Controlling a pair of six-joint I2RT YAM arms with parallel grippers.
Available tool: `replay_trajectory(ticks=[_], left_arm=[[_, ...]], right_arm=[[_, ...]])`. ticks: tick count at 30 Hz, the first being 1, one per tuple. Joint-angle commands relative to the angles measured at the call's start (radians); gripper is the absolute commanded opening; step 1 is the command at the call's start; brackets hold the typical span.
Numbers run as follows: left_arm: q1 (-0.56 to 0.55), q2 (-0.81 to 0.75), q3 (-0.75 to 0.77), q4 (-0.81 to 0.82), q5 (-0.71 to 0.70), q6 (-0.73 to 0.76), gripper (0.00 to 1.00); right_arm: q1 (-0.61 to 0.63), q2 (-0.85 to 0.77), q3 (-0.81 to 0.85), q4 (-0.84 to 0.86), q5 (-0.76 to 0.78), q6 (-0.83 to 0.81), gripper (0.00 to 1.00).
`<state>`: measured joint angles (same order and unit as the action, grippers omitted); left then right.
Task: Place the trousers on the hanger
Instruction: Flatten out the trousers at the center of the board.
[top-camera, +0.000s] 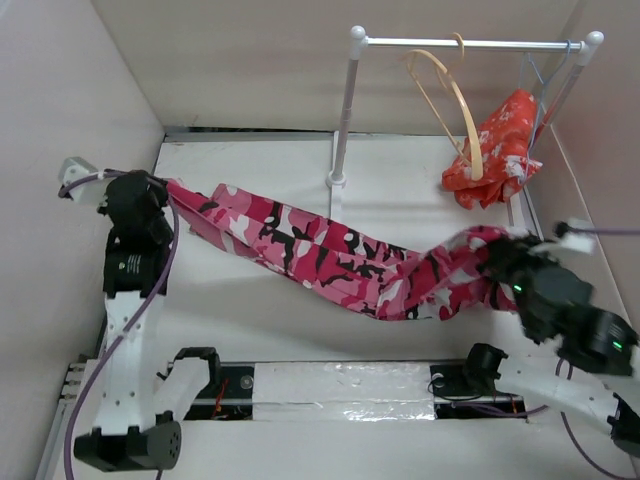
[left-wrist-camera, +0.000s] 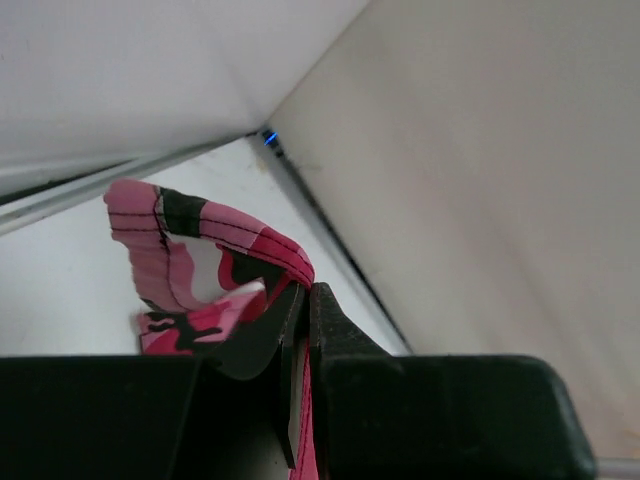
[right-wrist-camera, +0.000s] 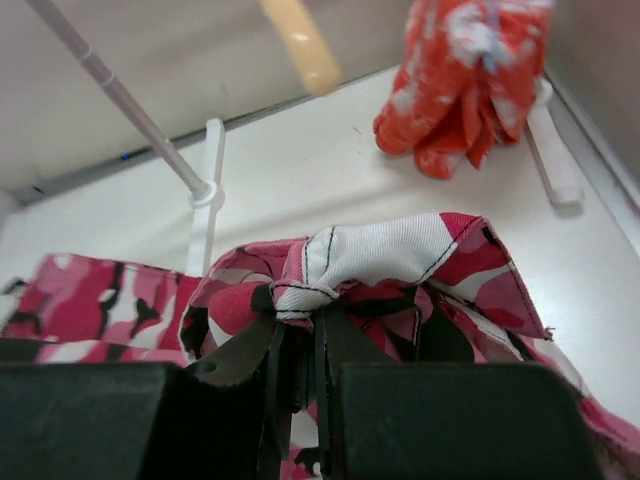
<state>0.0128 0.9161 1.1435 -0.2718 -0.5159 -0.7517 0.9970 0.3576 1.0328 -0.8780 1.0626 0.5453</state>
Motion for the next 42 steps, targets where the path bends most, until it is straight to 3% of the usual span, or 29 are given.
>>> replay_trajectory(ticks=[1,2,4,6,9,11,13,17,20,24,26,28,31,33,36,37,39,40,42], left_arm=[[0.01,-0.094,0.026,0.045,-0.045,0.008,0.0],[0.01,-0.133,-0.003,0.057,-0.082,0.015,0.0],[0.01,-0.161,-0.025,0.059,-0.114,0.035,0.0],[0.01,-0.187,-0.027,0.043,-0.168,0.043,0.0],[0.01,-0.232,-0.028,0.042,-0.171,0.058,0.0],[0.01,-0.252,-0.057,0.068,-0.161,0.074,0.0],[0.01,-0.26,-0.08,0.072,-0.151,0.055,0.0],[0.01,-0.256,-0.135,0.052,-0.125,0.022,0.0],[0.01,-0.284,-0.168,0.039,-0.115,0.014,0.0],[0.01,-0.318,-0.2,0.005,-0.113,0.0,0.0],[0.01,-0.335,-0.218,-0.041,-0.119,-0.006,0.0],[0.01,-0.355,-0.241,-0.081,-0.11,-0.011,0.0],[0.01,-0.422,-0.306,-0.134,-0.102,-0.018,0.01],[0.01,-0.489,-0.355,-0.161,-0.114,-0.024,0.09],[0.01,-0.54,-0.381,-0.23,-0.145,-0.034,0.19],[0.01,-0.543,-0.383,-0.253,-0.151,-0.034,0.37],[0.01,-0.548,-0.395,-0.235,-0.129,0.014,0.57],[0.01,-0.549,-0.398,-0.213,-0.121,0.021,0.64],[0.01,-0.537,-0.393,-0.17,-0.057,0.06,0.65]], right_arm=[[0.011,0.246,-0.004,0.48,0.05,-0.268,0.0],[0.011,0.353,-0.014,0.719,-0.01,-0.35,0.0],[-0.023,0.473,0.013,0.888,-0.132,-0.505,0.0],[-0.09,0.655,0.206,0.9,-0.301,-0.528,0.0],[-0.103,0.727,0.427,0.775,-0.334,-0.571,0.0],[-0.121,0.623,0.392,0.8,-0.307,-0.622,0.0],[-0.167,0.494,0.259,0.756,-0.279,-0.561,0.0],[-0.19,0.044,-0.035,0.51,-0.162,-0.319,0.0],[-0.19,-0.165,-0.178,0.175,-0.041,-0.067,0.0],[-0.172,-0.473,-0.162,-0.002,0.054,0.064,0.07],[-0.143,-0.523,-0.133,-0.086,0.079,0.114,0.11],[-0.1,-0.545,-0.082,-0.2,0.115,0.229,0.25],[-0.048,-0.56,-0.053,-0.343,0.12,0.364,0.34],[-0.037,-0.571,-0.042,-0.389,0.09,0.423,0.41],[-0.037,-0.586,-0.043,-0.329,0.045,0.332,0.44],[-0.037,-0.582,-0.043,-0.313,0.036,0.309,0.48],[-0.037,-0.554,-0.043,-0.255,0.01,0.228,0.56],[-0.037,-0.537,-0.039,-0.24,0.004,0.204,0.62],[-0.037,-0.479,-0.017,-0.195,-0.021,0.145,0.65]])
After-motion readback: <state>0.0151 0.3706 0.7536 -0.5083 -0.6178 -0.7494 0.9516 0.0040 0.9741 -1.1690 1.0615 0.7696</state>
